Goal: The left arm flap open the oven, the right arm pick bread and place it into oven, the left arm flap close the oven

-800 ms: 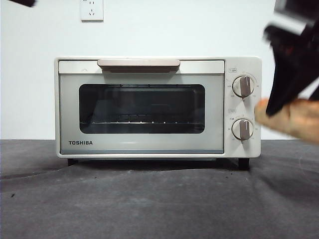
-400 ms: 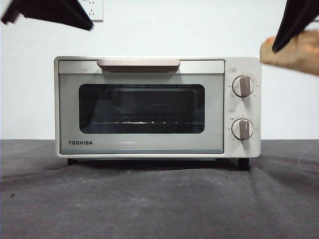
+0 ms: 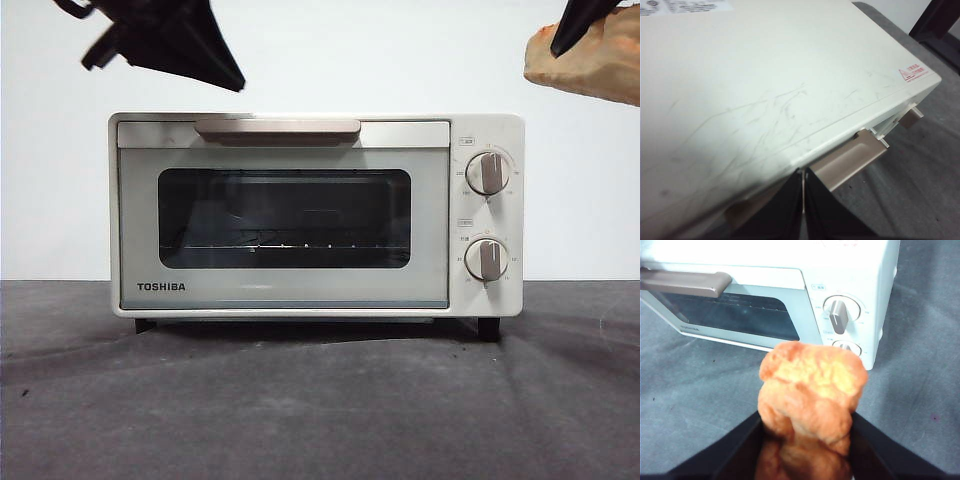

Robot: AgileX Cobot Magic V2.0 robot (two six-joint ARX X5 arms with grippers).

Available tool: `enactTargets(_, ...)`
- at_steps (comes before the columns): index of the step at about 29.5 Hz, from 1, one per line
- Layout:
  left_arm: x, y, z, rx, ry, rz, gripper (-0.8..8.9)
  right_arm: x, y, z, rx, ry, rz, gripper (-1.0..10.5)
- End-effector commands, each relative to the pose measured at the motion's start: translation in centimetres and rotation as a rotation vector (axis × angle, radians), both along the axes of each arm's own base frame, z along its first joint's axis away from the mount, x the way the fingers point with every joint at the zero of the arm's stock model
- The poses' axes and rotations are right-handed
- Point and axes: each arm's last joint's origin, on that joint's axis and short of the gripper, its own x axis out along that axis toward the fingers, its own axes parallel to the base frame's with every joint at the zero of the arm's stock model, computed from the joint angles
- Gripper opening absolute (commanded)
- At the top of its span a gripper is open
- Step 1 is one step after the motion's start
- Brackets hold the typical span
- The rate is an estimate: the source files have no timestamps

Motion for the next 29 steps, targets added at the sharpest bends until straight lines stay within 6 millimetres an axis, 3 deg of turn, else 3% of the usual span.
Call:
enactTargets(1,0.7,-0.9,0.2,0.016,-0.023,-0.022,0.16,0.0,0.1,0.6,0.002,-0.025,0.013,2.2)
enactTargets(15,1.6,-3.0,-2.1,0.09,0.014,-0.034,0.16,0.0,0.1,0.6,-0.009,-0.031,0.021,2.2)
enactTargets(29,-0.9,-5.0,-3.4,0.183,0.143,-0.14,0.16,0.0,0.1,0.7,-0.011,-0.041,0.025,2.2)
